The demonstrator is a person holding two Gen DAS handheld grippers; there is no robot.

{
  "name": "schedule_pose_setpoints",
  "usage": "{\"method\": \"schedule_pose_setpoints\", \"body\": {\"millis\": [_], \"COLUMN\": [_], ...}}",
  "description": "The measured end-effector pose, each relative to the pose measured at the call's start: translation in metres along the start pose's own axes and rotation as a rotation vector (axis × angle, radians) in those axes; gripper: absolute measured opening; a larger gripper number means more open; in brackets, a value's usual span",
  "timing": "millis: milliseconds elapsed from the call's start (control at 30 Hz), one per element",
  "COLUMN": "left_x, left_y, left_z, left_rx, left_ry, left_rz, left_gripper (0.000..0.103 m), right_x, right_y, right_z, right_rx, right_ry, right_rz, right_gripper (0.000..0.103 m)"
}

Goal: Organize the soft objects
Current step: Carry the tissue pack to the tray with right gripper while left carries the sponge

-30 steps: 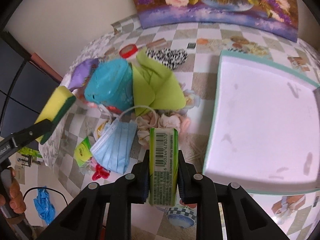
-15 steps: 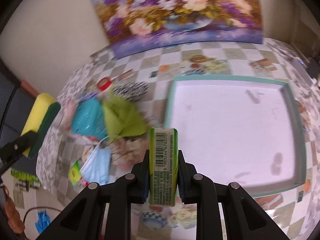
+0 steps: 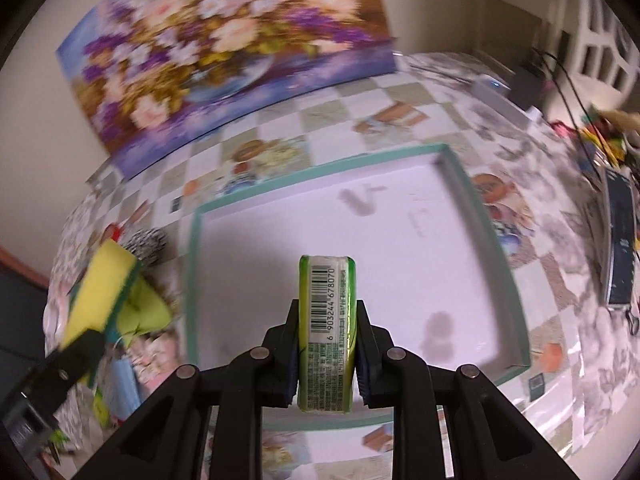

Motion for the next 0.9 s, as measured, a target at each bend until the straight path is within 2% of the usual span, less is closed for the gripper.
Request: {"method": "schedule_pose_setpoints", "body": {"millis": [200, 400, 633, 733, 767, 833, 867, 900], "left_x": [-0.027, -0.040, -0.054, -0.056, -0.055, -0.050, -0.046, -0.042], "left_y": [-0.037, -0.065, -0.082, -0.081, -0.079, -0.074, -0.072, -0.069], "left_z": [-0.002, 0.000, 0.007, 0.008, 0.009, 0.013, 0.015, 0.017], "left_rx": [0.025, 0.056, 0.051, 0.051, 0.044, 0.021, 0.010, 0.003], "left_ry": [-0.061, -0.062, -0.077, -0.072, -0.069, -0.061, -0.054, -0.043], "left_rz": [-0.005, -0.041, -0.079, -0.096, -0.091, -0.070, -0.057, -0.043], "left_gripper": [0.067, 0.067, 0.068, 0.075, 0.078, 0.081, 0.086, 0.089], "right_x": [-0.044, -0.081, -0.089, -0.085, -0.083, -0.078, -0.077, -0.075], "right_y": [-0.006, -0.012, -0.009, -0.006, -0.004, 0.000, 0.002, 0.003], "right_z": [0.007, 0.014, 0.022, 0.025, 0.026, 0.027, 0.028, 0.028], "right_rx": [0.001, 0.001, -0.023, -0.043, -0.049, -0.062, -0.067, -0.073], "right_ry": [-0.066, -0.106, -0.107, -0.095, -0.093, -0.085, -0.078, -0.071], "right_rz": [-0.082, -0.162, -0.184, -0.185, -0.177, -0.163, -0.166, -0.170], "right_gripper": [0.024, 0.024, 0.025, 0.026, 0.028, 0.044, 0.057, 0.064]}}
Point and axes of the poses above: each gripper's, at about its wrist camera, not at the fingertips, and y roughly against the way its jaws point, x to its left, z to its top, the point moved 8 cm from there along -y, roughly the way its jaws point, and after that the axes turned 3 degrees about -z, right-handed, at the moved point
